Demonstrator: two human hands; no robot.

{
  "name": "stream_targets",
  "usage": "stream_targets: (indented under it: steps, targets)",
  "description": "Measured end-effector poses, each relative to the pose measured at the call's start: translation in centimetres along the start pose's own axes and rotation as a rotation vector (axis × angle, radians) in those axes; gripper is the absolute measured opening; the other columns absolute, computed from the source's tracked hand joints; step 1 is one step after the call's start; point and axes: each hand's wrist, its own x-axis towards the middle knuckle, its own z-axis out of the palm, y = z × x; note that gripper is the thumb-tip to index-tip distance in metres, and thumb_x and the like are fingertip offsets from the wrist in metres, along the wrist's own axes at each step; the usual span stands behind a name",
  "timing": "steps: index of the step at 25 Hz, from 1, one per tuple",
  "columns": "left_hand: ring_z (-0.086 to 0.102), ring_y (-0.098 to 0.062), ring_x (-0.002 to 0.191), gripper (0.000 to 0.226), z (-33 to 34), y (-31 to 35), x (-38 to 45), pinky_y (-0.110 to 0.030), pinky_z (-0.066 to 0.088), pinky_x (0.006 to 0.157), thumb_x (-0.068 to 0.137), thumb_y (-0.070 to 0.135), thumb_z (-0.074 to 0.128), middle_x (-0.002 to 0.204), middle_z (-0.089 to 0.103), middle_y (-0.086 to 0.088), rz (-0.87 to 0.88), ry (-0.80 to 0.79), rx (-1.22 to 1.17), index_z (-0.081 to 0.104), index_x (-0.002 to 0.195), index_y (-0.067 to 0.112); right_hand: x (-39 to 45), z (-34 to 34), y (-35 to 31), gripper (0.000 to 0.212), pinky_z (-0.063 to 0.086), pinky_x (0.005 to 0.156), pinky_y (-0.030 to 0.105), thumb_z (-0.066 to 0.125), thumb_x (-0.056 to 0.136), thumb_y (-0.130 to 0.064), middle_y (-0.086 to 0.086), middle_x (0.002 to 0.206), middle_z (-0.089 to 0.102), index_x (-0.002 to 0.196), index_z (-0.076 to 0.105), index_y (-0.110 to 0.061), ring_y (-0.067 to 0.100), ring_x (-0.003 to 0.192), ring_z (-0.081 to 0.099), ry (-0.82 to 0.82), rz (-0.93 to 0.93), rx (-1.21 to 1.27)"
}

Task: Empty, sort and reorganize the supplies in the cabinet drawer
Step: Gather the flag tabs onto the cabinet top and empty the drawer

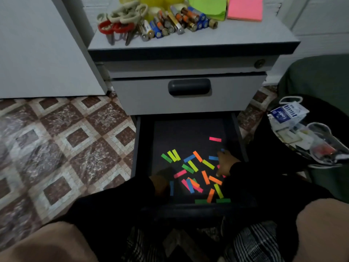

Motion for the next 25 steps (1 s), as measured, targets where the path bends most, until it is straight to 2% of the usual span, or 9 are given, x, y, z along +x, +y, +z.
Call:
stream_targets:
  steps: [2,4,7,9,14,17,19,21,25]
  targets:
    - [0.048,-0.026,0.127,0.042,0.7,0.6,0.4,-0.036,0.036,0.109,0.095,0.030,0.050,0.140,0.048,-0.010,0.020,-0.050,0.003,0.053,0.133,0.011,-0.6,1.5,-0.6,0.071,0.041,0.105,0.036,0.062,0.083,-0.001,0.018,0.152,0.013,0.143,0.024,-0.004,0.035,0.131,0.039,0.032,0.029,0.026]
    - [0.048,-0.027,0.127,0.041,-0.3,1.4,-0.1,-0.035,0.035,0.108,0.095,0.027,0.051,0.138,0.050,-0.011,0.101,0.002,-0.028,0.052,0.133,0.013,-1.0,2.3,-1.4,0.058,0.046,0.094,0.032,0.064,0.083,-0.002,0.017,0.142,0.032,0.133,0.035,-0.004,0.029,0.118,0.049,0.032,-0.055,0.072]
    - [0.050,-0.028,0.124,0.039,-2.1,1.8,-0.9,-0.030,0.038,0.100,0.096,0.022,0.049,0.133,0.054,-0.014,0.126,0.145,-0.069,0.050,0.133,0.012,-1.4,1.1,-2.1,0.026,0.044,0.070,0.027,0.071,0.078,-0.006,0.013,0.108,0.055,0.096,0.052,-0.009,0.023,0.095,0.054,-0.006,-0.167,0.199]
    - [0.053,-0.029,0.121,0.037,-2.7,1.1,-1.1,-0.030,0.040,0.097,0.095,0.022,0.050,0.130,0.056,-0.016,0.077,0.176,-0.060,0.053,0.130,0.010,-1.6,0.3,-1.4,0.021,0.044,0.067,0.026,0.072,0.078,-0.012,0.016,0.107,0.061,0.077,0.051,-0.012,0.026,0.098,0.060,-0.052,-0.167,-0.020]
    - [0.056,-0.029,0.116,0.037,-2.9,-1.4,-1.3,-0.031,0.042,0.094,0.093,0.028,0.055,0.124,0.059,-0.015,0.002,0.234,-0.052,0.057,0.124,0.009,-2.5,2.9,0.4,0.034,0.046,0.096,0.037,0.053,0.093,-0.013,0.018,0.131,0.054,0.123,0.056,0.001,0.032,0.119,0.055,-0.235,-0.135,-0.499]
    - [0.056,-0.028,0.116,0.037,-3.1,-1.9,-1.2,-0.032,0.042,0.096,0.092,0.029,0.056,0.124,0.060,-0.014,-0.005,0.264,-0.084,0.058,0.123,0.009,-2.2,2.5,-0.4,0.032,0.046,0.094,0.037,0.055,0.092,-0.018,0.016,0.127,0.055,0.119,0.056,-0.001,0.031,0.117,0.055,-0.167,-0.198,-0.461]
    - [0.056,-0.026,0.116,0.037,-3.3,-2.0,-0.9,-0.031,0.043,0.097,0.091,0.028,0.057,0.124,0.060,-0.012,-0.005,0.268,-0.097,0.058,0.123,0.010,-1.8,1.8,-0.9,0.020,0.046,0.082,0.033,0.058,0.090,-0.029,0.009,0.107,0.059,0.092,0.059,-0.009,0.025,0.101,0.057,-0.100,-0.240,-0.379]
    - [0.056,-0.026,0.116,0.036,-3.6,-2.1,-0.6,-0.031,0.043,0.098,0.092,0.028,0.057,0.123,0.061,-0.011,-0.004,0.291,-0.111,0.058,0.123,0.011,-1.7,1.5,-1.5,0.033,0.039,0.071,0.029,0.060,0.088,-0.038,-0.001,0.078,0.050,0.067,0.043,-0.019,0.019,0.085,0.051,-0.073,-0.271,-0.296]
    - [0.056,-0.027,0.114,0.033,-4.0,-2.3,-0.1,-0.032,0.043,0.096,0.093,0.027,0.055,0.121,0.061,-0.013,-0.025,0.353,-0.122,0.060,0.120,0.008,-1.9,2.9,-3.0,0.039,0.043,0.072,0.029,0.059,0.086,-0.048,0.002,0.083,0.051,0.093,0.059,-0.009,0.018,0.080,0.050,-0.213,-0.387,-0.586]
